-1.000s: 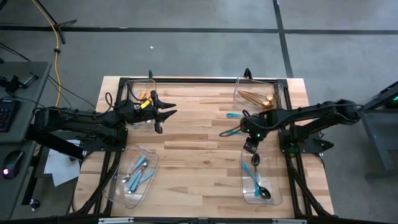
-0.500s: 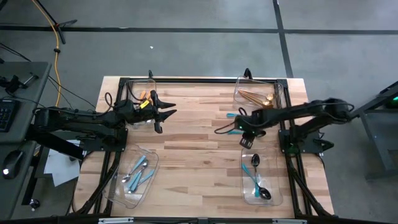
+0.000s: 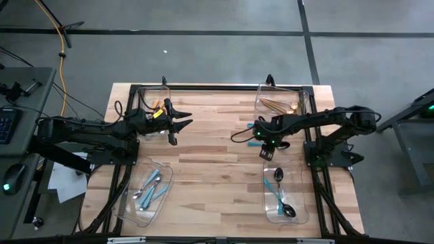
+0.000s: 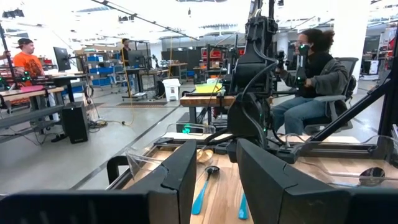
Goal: Sort silverware by color (type)
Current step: Put the blue spoon into the bottom right transparent bin
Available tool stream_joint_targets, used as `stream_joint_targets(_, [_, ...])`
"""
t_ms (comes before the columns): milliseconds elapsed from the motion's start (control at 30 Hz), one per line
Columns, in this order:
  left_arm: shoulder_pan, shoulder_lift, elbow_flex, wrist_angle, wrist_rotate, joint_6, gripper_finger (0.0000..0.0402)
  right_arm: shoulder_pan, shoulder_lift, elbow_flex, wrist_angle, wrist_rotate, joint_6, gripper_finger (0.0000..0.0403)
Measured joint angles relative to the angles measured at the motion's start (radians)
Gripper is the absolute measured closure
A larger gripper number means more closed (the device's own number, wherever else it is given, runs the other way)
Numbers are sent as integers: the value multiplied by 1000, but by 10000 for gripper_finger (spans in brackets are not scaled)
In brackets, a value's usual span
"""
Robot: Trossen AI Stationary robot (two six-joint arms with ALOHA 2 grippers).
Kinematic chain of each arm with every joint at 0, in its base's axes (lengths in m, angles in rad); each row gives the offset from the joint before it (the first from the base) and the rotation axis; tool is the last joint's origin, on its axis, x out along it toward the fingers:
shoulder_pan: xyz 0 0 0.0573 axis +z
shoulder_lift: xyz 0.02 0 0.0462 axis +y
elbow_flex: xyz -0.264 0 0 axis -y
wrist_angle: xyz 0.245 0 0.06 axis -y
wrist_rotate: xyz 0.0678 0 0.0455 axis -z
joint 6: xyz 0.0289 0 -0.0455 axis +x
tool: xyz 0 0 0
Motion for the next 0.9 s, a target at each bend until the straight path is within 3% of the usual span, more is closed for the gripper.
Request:
stream_joint_targets(133, [0, 0, 0, 1, 0, 1, 295, -1, -29, 36, -6, 12, 70, 289])
stream_joint_targets(300, [0, 0, 0, 2, 0, 0, 295, -23, -47, 46, -4, 32, 279, 289])
stream_joint_targets(467, [0, 0, 0, 0, 0, -22, 295, -29, -37, 2, -61, 115, 421, 289])
stream_joint_targets(900, [0, 0, 0, 7, 0, -24, 295, -63, -37, -97, 43, 130, 417, 289])
